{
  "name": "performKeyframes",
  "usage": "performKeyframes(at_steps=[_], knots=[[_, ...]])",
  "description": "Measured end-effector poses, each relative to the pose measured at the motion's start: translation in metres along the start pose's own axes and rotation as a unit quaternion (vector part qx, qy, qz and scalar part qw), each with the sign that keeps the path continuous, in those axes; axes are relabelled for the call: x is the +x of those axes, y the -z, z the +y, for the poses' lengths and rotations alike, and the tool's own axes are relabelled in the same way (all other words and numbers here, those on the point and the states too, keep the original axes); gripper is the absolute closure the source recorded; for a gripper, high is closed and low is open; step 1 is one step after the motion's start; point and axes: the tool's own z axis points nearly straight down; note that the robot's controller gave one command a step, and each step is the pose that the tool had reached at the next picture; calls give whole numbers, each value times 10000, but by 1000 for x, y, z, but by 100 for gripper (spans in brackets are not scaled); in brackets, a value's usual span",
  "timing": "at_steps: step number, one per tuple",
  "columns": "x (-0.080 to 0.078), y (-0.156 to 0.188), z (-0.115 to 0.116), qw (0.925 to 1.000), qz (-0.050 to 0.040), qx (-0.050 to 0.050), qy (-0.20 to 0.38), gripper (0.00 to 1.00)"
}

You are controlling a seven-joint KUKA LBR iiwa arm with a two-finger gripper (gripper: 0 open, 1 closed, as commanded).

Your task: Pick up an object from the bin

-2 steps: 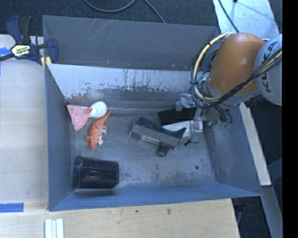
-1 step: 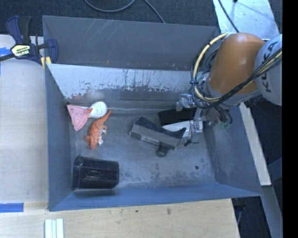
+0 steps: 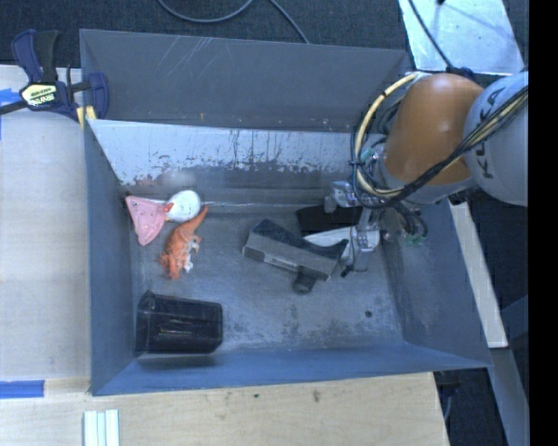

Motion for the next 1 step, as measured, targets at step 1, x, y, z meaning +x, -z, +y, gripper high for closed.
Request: performKeyframes(at_steps=[1], knots=[[-2, -29, 1, 10000, -1, 10, 88, 100]])
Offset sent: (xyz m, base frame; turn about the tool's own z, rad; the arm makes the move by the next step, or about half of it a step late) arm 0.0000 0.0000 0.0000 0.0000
